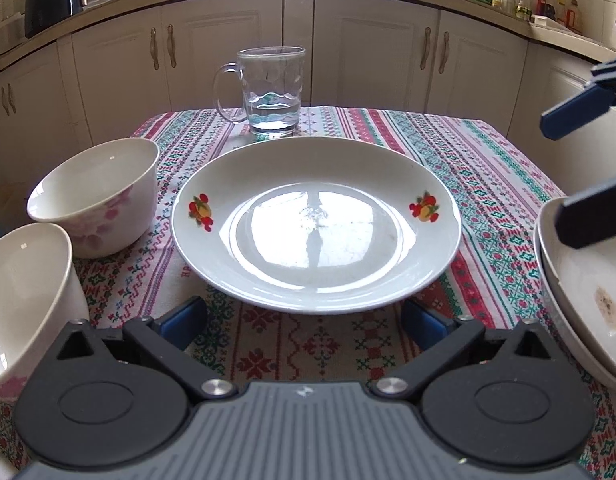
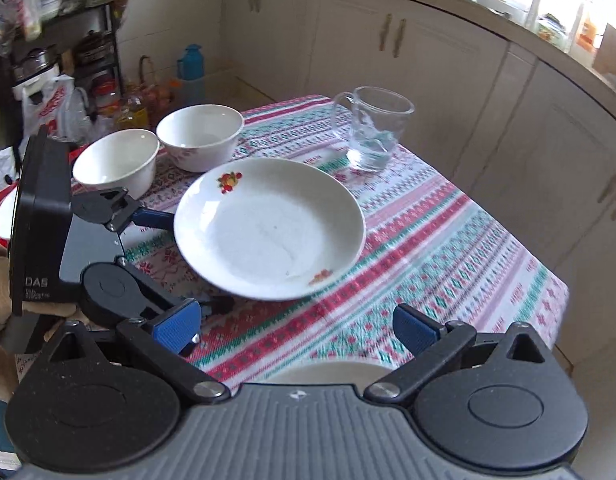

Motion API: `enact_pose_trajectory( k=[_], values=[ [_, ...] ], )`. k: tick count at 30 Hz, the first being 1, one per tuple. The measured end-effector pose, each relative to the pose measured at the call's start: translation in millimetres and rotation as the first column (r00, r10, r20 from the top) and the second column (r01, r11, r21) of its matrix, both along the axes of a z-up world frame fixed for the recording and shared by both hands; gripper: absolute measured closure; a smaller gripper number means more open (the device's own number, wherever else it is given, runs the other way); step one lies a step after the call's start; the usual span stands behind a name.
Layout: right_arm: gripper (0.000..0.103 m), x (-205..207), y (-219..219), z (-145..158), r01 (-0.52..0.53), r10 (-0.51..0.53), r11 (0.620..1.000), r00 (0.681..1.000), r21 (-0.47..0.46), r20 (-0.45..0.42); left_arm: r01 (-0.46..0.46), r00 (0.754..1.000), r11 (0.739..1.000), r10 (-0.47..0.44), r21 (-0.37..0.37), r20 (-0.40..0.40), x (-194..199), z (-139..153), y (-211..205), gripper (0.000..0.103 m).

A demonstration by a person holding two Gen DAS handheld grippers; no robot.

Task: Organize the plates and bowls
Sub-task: 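Move the right tool to a white flower plate and grip its rim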

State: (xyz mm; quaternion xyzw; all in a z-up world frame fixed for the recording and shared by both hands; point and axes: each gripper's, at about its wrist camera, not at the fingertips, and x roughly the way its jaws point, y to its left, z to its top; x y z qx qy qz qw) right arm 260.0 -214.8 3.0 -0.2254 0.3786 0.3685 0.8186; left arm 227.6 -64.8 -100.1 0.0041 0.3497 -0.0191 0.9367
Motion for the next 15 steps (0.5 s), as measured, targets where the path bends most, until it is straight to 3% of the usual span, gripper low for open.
enact_pose_trajectory(
  k=[10,15],
  values=[
    [0.000,74,38,-14,-0.095,0.094,0.995,0.991,-0.009,-0.091,0.023,1.000,1.000,-0.023,-0.010,0.006,7,-1,3,0.001],
    [0.000,106,57,-25,-0.133,0.130,0.991,0.983,-0.016,-0.131,0.048,0.998,0.998,-0.049,0.027,0.040,2,1,-1,0.001]
  ],
)
